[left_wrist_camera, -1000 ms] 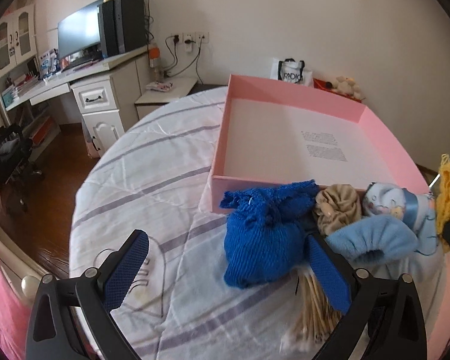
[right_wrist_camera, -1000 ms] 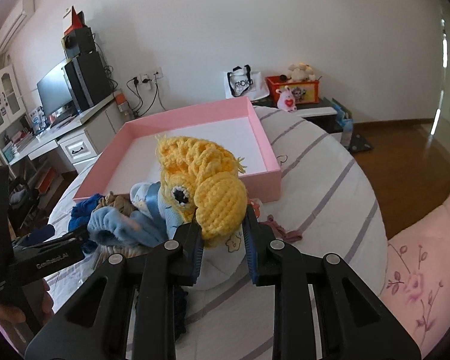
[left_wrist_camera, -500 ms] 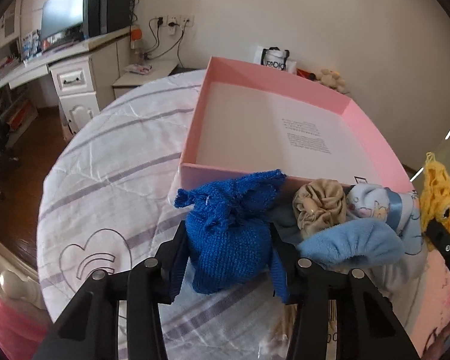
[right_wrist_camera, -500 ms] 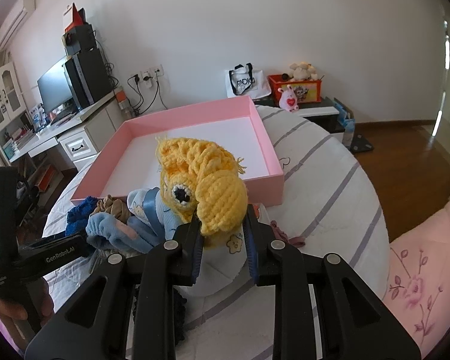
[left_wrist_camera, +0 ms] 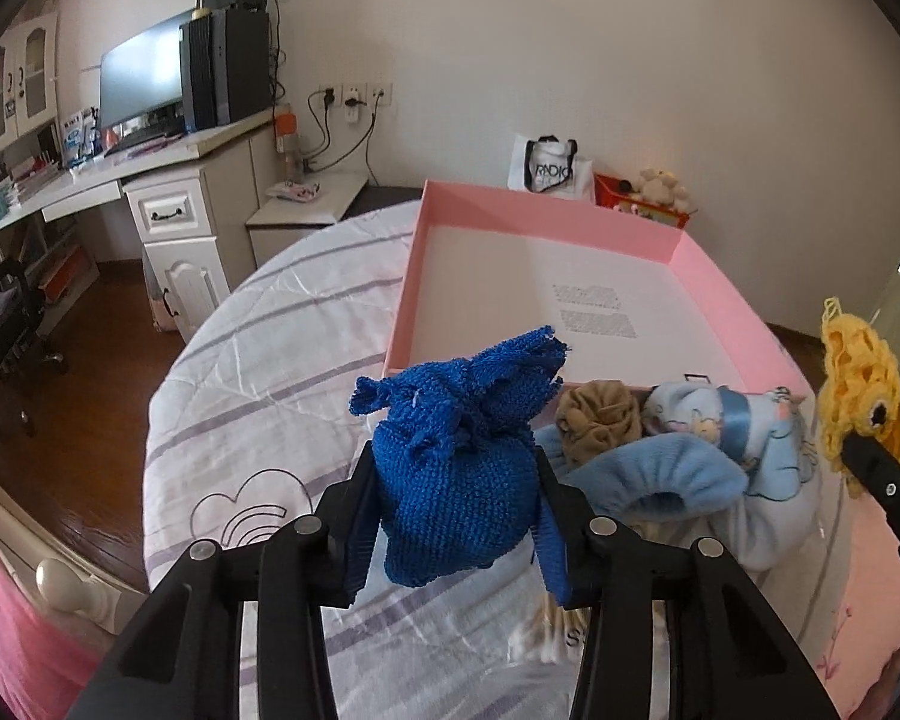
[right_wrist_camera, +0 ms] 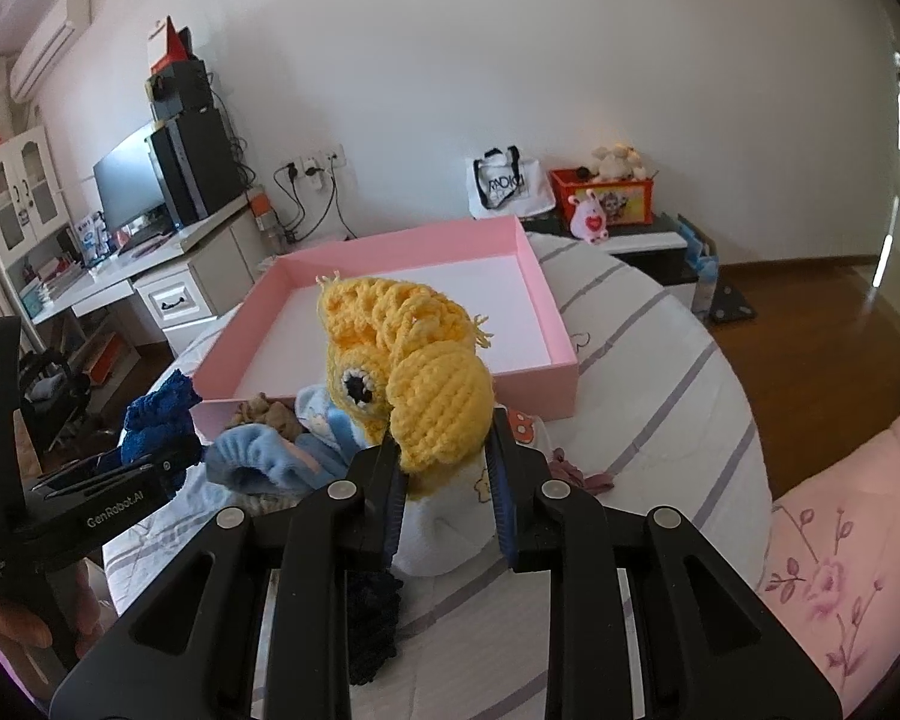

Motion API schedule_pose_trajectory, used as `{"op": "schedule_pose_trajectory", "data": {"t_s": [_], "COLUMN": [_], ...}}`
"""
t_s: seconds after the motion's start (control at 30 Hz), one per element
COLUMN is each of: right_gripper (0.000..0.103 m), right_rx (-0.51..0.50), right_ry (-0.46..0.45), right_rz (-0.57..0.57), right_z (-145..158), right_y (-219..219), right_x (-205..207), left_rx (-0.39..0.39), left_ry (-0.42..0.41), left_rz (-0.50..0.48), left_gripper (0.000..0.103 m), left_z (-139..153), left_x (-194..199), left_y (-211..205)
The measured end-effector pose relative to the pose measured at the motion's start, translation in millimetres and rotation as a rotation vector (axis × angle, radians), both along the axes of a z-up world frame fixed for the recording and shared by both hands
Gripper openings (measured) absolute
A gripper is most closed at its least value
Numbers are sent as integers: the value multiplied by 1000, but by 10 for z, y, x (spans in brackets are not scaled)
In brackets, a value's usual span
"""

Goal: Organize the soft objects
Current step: 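Lift the yellow toy with the right gripper while the left gripper lifts the blue toy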

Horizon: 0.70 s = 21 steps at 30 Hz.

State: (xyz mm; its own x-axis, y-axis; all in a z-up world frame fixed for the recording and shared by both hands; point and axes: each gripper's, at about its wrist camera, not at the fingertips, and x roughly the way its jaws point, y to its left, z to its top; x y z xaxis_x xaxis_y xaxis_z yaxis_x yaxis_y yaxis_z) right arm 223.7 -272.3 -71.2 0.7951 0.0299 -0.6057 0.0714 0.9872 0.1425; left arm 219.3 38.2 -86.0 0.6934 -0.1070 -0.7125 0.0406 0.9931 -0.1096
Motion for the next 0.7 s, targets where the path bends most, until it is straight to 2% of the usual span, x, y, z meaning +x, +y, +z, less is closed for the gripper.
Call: {"op": "schedule_pose_trajectory", "data": {"t_s": [0.27,0.7], "right_gripper": [23,23], "right_rx": [-6,-23], "right_ry": [-56,-197], "right_rz": [20,53], "right_z": [188,614], "right_y": [57,174], "right_x": [-223,-695], "left_rx": [1,31], "left_ry": [-66,-233], "left_rz": [-8,-10], "left_gripper": [42,42], "left_z": [226,657], "left_x": [-426,-1235], "left_y": [-30,-84]}}
